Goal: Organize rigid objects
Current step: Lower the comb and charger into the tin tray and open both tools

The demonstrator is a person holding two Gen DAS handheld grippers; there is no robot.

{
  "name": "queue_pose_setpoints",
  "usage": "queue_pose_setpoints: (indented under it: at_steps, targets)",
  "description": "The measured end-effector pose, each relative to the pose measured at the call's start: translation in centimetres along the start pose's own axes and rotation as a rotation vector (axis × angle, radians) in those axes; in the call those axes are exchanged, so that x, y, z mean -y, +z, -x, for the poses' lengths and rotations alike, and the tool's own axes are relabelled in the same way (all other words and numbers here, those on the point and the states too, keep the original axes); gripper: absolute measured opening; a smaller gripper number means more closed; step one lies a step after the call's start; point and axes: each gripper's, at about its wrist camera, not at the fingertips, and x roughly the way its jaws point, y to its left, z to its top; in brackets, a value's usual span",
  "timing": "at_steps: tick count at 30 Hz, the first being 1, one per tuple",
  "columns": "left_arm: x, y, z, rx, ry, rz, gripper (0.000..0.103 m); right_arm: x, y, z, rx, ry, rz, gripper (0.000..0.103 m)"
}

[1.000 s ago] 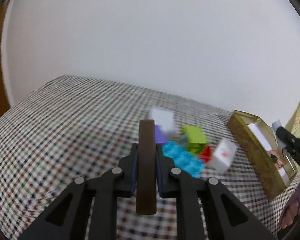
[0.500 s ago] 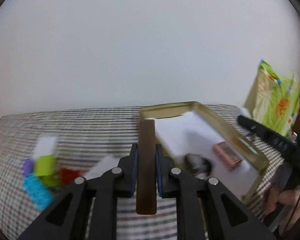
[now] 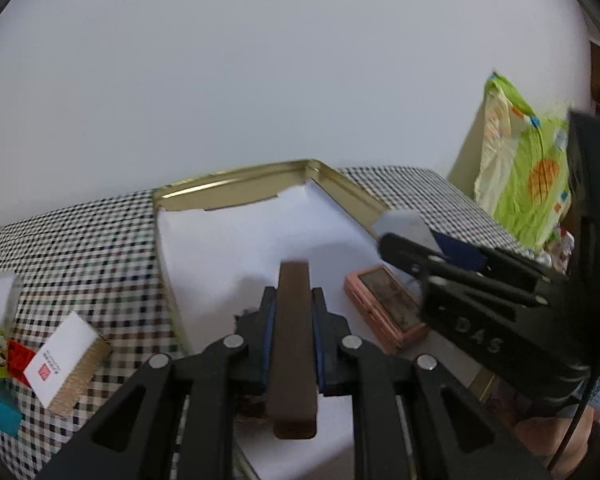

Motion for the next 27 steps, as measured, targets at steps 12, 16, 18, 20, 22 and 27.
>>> queue_pose_setpoints:
  at_steps: [12, 16, 18, 20, 22, 27]
  targets:
    - [1.2, -0.5, -0.3, -0.012, -0.003, -0.066, 0.012, 0.7, -0.5, -1.5, -0.03, 0.02, -0.018, 0.041]
    - [1.3, -0.4, -0.4, -0.019, 0.007, -0.066, 0.012, 0.7, -0.6, -1.8, -0.033, 0.022, -0.019, 0.041]
    - [1.3, -0.4, -0.5, -0.029, 0.009, -0.066, 0.012, 0.8, -0.7, -1.9, -0.035, 0.023, -0.023, 0.041]
    - [1.3, -0.5, -0.5, -0.034, 0.013, -0.065, 0.013, 1.0, -0.7, -1.8, -0.032, 0.027, -0.033, 0.042]
    - [1.3, -0.5, -0.3, -0.025, 0.012, -0.064, 0.029, 1.2, -0.8, -1.6, -0.023, 0.021, -0.047, 0.046]
    - [1.1, -0.3, 1.9, 0.103, 0.089, -0.067, 0.095, 2.2, -0.7, -0.1, 0.056, 0.018, -0.104, 0.071]
